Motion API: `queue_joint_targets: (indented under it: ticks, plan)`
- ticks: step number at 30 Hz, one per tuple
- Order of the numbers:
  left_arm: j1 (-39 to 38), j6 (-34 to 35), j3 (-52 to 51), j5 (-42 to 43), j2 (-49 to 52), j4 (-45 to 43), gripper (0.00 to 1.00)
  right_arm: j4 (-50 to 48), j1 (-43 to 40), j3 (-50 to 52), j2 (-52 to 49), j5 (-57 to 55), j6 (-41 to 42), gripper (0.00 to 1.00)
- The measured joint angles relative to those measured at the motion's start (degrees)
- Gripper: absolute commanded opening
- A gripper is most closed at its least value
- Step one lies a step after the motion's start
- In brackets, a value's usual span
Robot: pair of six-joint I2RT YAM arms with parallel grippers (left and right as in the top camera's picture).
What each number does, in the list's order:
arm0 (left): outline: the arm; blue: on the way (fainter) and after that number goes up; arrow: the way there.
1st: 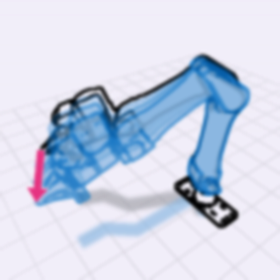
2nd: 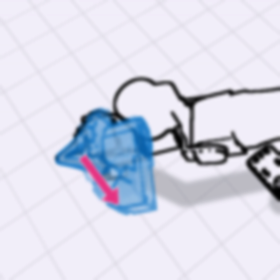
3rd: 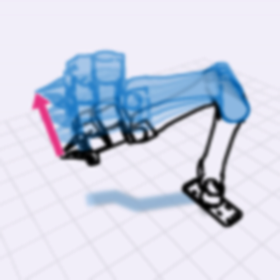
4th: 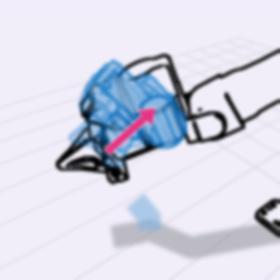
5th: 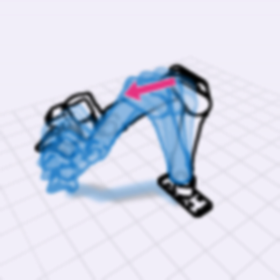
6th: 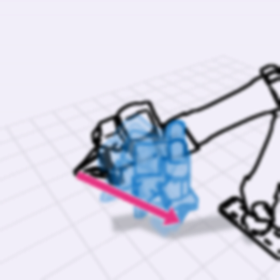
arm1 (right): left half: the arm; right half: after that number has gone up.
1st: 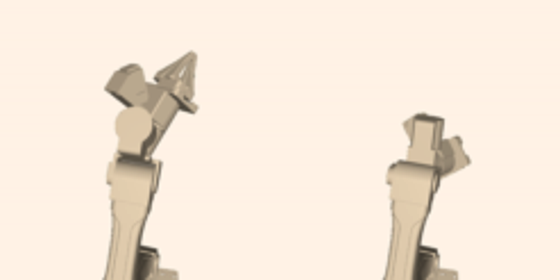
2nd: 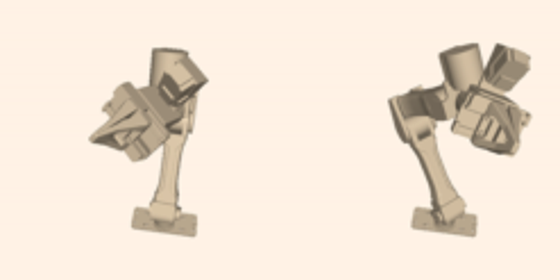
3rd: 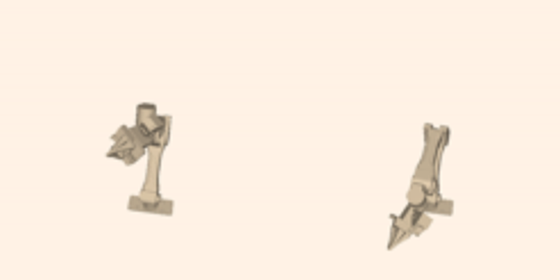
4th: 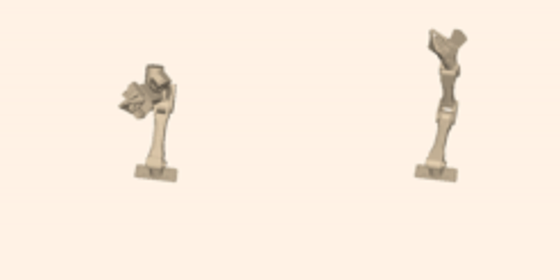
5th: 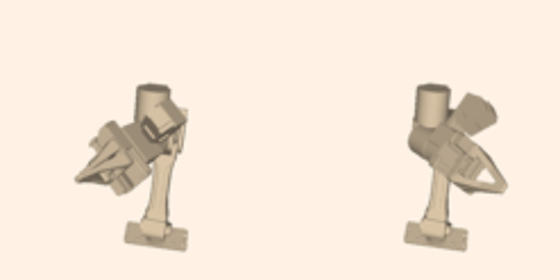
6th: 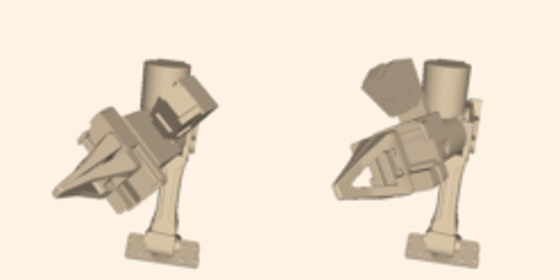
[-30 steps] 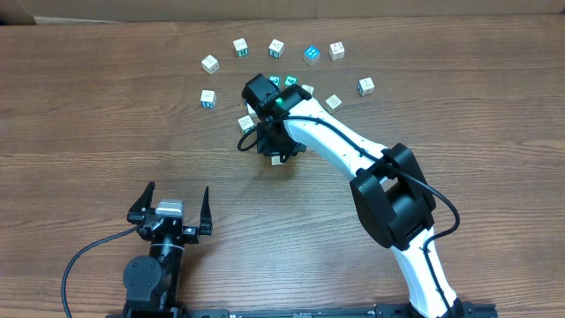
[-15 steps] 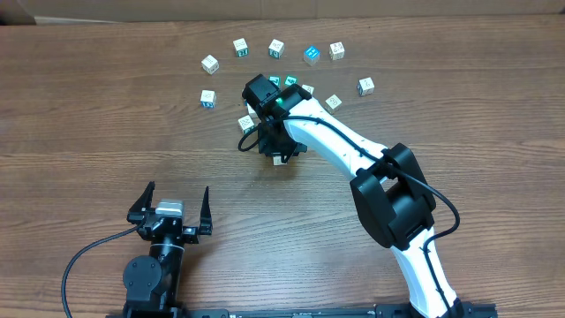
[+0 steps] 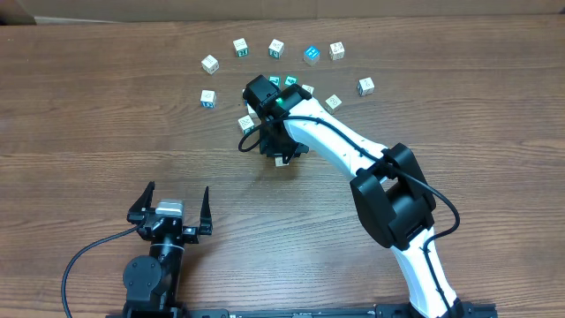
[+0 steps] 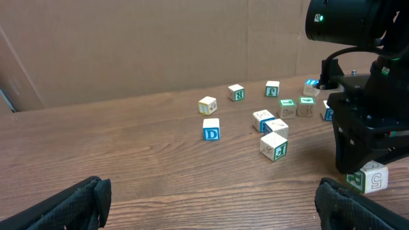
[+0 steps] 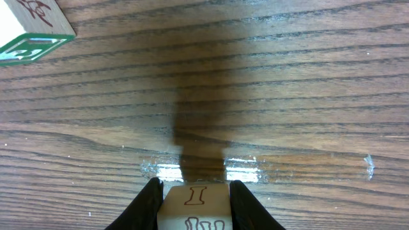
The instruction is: Form a circle
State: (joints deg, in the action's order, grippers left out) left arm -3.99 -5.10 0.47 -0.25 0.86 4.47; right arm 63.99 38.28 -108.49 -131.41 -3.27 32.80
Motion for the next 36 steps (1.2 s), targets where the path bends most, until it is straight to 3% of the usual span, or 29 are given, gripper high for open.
queue_joint_targets:
  ticks: [36]
  plan:
    - [0.00, 0.00, 0.00, 0.00, 0.00, 0.00, 1.00, 0.50, 0.02, 0.00, 0.00, -2.64, -0.02, 0.27]
